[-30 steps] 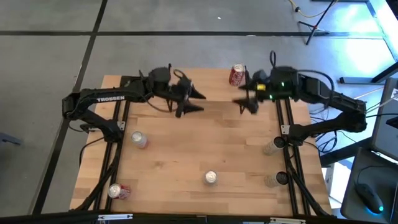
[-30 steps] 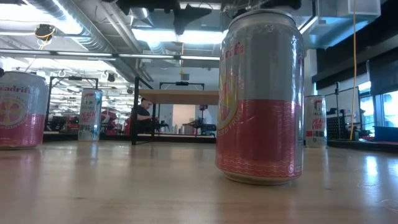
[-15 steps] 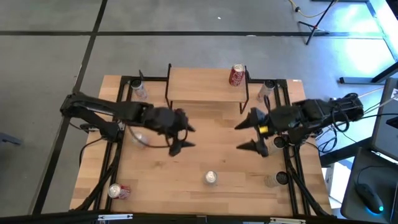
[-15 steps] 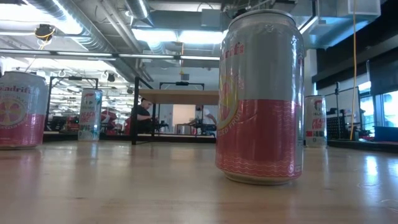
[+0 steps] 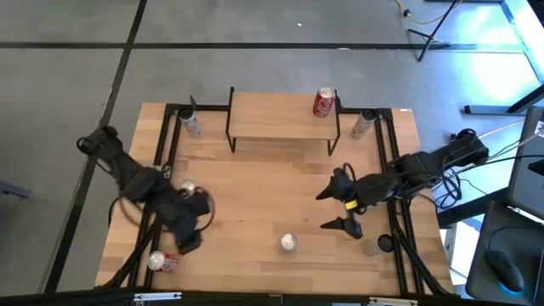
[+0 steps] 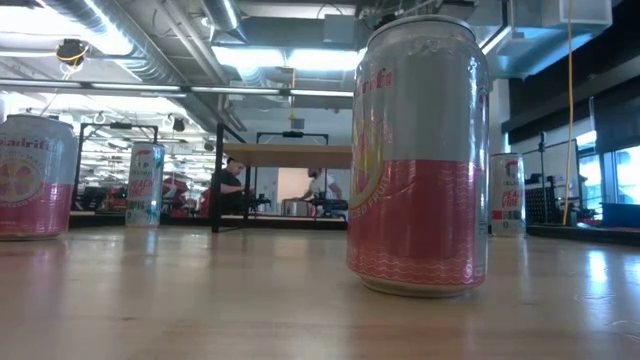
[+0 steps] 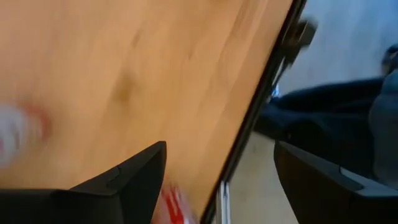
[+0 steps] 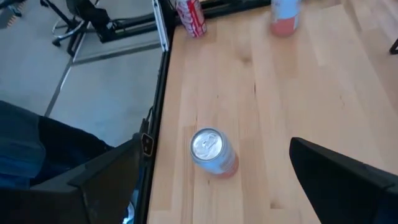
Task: Place canned beverage on shelf
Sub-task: Put the red soda can on the shelf aligned with the other red soda can
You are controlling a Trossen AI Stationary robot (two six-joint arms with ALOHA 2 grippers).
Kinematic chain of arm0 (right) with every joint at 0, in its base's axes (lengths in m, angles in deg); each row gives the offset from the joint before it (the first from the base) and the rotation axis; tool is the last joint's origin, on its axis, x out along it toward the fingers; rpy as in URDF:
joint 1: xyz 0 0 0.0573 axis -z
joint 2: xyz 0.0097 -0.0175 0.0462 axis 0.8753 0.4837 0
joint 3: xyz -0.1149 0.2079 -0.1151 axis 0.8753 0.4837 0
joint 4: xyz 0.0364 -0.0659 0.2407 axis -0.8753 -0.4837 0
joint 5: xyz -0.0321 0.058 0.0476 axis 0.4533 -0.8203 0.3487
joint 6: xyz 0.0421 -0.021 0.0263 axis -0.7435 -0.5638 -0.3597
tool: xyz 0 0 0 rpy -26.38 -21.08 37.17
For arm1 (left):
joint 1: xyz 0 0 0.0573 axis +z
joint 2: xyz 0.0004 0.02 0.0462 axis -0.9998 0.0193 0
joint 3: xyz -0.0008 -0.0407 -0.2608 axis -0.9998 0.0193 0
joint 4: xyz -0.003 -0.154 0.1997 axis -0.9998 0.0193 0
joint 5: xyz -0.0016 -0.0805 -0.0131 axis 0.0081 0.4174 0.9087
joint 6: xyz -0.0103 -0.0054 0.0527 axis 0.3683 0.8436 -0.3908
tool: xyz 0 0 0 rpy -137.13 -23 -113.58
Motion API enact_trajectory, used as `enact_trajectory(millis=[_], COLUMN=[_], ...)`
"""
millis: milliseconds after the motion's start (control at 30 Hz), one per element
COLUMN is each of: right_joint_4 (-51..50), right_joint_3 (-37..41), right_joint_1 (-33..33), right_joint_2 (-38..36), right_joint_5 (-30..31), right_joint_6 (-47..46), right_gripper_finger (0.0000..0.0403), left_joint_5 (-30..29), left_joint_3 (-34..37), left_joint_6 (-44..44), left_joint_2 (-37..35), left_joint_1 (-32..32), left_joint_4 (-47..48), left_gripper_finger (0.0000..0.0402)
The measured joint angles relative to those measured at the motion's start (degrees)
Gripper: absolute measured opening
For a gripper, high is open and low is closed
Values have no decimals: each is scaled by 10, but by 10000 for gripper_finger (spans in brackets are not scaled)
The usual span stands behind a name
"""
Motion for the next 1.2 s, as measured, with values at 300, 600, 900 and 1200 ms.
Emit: enact_trajectory(millis=[300,600,900,1200], right_joint_4=[0,-1,-1,0], right_joint_3=[0,0,0,0], right_joint_1=[1,1,2,2], right_joint_2=[14,14,14,14], right_joint_5=[0,6,6,6], right_joint_6=[7,8,7,3], right_gripper_finger=[392,392,392,392], left_joint_5=[19,65,69,47], left_joint_3=[22,97,153,179], left_joint_6=[136,194,197,196], left_joint_2=[12,39,39,39], left_joint_1=[-179,-251,-280,-290], left_joint_4=[41,-5,-65,-70], left_gripper_finger=[290,290,290,290])
